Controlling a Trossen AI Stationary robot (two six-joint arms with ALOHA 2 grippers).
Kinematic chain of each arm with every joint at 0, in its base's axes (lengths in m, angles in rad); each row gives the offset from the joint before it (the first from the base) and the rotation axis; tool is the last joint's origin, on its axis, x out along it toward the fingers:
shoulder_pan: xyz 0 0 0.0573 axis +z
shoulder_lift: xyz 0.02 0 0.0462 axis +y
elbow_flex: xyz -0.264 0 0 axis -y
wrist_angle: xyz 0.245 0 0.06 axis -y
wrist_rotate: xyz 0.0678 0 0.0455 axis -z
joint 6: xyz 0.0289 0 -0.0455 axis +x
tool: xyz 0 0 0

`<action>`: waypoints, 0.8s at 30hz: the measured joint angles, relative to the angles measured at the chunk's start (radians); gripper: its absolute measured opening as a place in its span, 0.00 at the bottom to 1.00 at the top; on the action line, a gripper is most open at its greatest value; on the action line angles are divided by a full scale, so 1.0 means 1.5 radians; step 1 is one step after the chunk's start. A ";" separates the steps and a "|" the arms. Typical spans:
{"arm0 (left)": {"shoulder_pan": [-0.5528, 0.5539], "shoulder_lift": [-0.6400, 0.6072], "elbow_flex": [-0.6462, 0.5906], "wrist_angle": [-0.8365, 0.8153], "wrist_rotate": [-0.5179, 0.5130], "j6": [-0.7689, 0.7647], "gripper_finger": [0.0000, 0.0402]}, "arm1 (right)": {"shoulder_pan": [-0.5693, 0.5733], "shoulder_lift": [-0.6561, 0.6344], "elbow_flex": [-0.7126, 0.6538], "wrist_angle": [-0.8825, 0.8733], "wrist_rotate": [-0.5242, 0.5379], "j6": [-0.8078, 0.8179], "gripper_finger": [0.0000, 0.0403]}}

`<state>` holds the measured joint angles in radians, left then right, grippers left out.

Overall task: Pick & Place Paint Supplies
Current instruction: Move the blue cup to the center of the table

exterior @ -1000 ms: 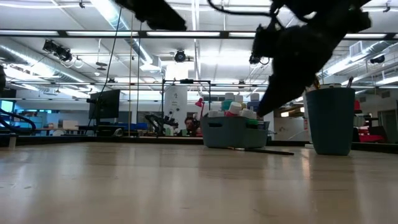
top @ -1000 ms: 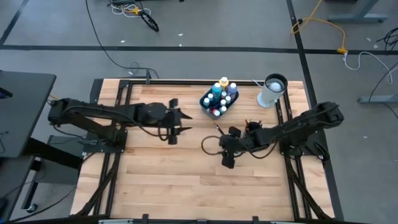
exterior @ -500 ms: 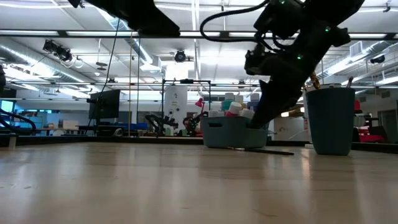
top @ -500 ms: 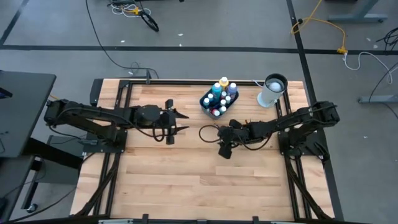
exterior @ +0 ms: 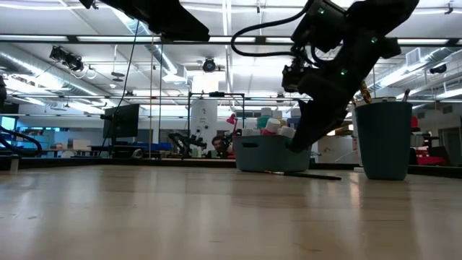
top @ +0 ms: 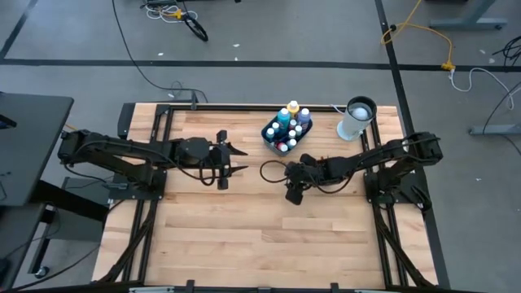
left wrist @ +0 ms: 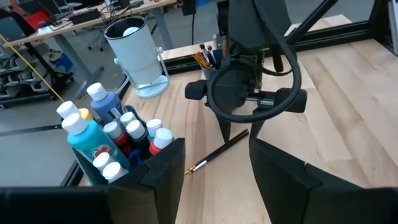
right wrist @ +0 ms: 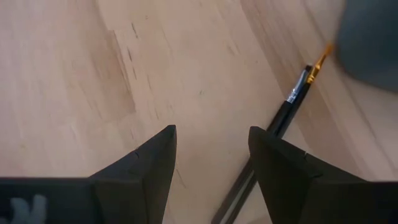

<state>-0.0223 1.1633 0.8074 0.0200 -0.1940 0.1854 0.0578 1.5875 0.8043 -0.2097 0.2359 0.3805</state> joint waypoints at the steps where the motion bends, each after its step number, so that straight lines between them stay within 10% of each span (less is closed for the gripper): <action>1: 0.000 0.000 0.000 0.000 0.000 -0.003 0.47 | -0.002 0.000 0.000 -0.001 0.000 0.000 0.51; 24: 0.000 0.000 0.000 -0.004 0.000 -0.010 0.47 | -0.016 -0.001 0.000 -0.149 0.006 -0.090 0.51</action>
<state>-0.0223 1.1637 0.8074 0.0143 -0.1944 0.1711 0.0334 1.5867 0.8043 -0.4335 0.2443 0.2460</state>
